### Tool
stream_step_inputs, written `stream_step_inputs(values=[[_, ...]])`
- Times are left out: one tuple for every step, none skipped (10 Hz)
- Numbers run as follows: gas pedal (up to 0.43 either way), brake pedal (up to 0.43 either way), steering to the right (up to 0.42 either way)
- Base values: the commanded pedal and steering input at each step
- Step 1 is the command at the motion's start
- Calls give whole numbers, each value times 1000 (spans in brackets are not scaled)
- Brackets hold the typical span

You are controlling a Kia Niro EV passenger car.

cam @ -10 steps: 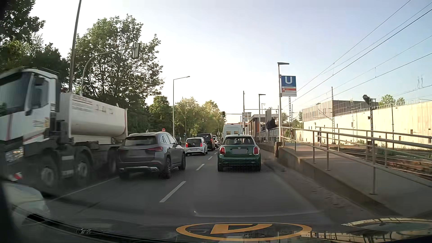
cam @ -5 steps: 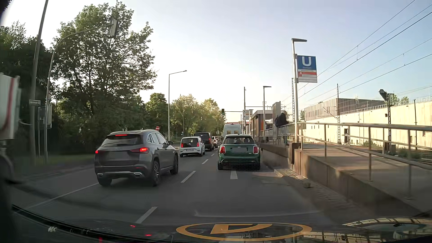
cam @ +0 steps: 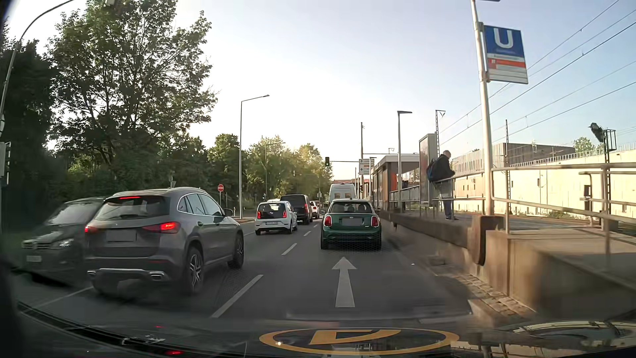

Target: Follow the waypoints while adhering to traffic rules and regulations

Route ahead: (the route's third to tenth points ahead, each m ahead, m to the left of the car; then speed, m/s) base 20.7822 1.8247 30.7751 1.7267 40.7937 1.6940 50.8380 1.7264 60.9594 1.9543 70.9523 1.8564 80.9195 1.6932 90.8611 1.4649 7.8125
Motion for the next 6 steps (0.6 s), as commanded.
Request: stream_step_inputs(values=[[260, 0, 0], [260, 0, 0], [260, 0, 0], [260, 0, -1], [260, 0, -2], [260, 0, -3]])
